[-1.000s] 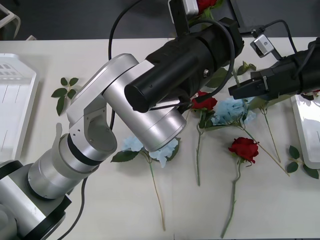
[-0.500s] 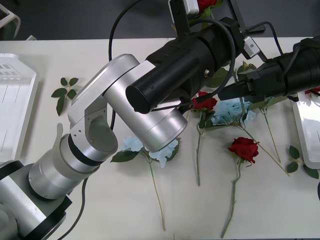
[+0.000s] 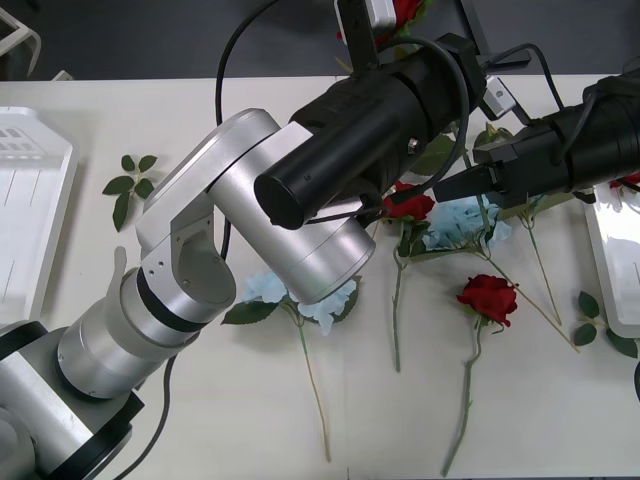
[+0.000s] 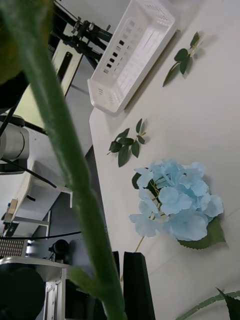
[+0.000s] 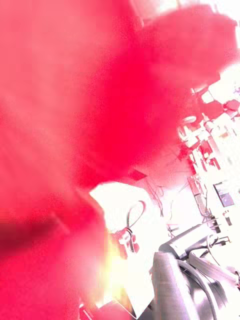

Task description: Place the red flowers into the right box and the blue flowers into the left box. If a person shows an open palm, hand one flower to the person first, then continue sorting.

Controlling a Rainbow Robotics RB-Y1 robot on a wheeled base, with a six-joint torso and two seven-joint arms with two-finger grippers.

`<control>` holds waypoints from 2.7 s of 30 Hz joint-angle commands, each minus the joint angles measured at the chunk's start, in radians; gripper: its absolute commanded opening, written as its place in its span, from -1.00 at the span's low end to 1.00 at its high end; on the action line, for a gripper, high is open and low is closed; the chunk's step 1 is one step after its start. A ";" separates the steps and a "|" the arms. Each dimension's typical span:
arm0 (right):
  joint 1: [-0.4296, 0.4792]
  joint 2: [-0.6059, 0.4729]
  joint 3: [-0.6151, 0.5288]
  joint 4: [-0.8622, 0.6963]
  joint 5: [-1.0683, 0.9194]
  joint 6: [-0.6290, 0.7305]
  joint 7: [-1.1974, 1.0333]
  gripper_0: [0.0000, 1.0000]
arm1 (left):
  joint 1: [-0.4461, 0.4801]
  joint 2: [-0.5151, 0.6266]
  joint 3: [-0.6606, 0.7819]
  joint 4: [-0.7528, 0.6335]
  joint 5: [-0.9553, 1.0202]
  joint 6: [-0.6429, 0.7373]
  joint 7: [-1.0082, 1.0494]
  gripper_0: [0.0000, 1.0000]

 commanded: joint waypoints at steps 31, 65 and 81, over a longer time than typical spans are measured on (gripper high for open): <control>-0.040 -0.387 -0.091 0.473 0.218 -0.017 -0.173 -1.00 | 0.109 0.296 0.196 -0.249 0.639 -0.001 -0.292 1.00; -0.040 -0.218 -0.094 0.805 0.612 -0.459 -0.078 0.11 | 0.602 0.534 0.142 -0.530 0.754 0.567 -0.677 1.00; -0.040 -0.233 -0.146 0.473 0.612 -0.196 -0.019 0.40 | 0.436 0.370 -0.229 -0.239 0.341 0.494 -0.395 1.00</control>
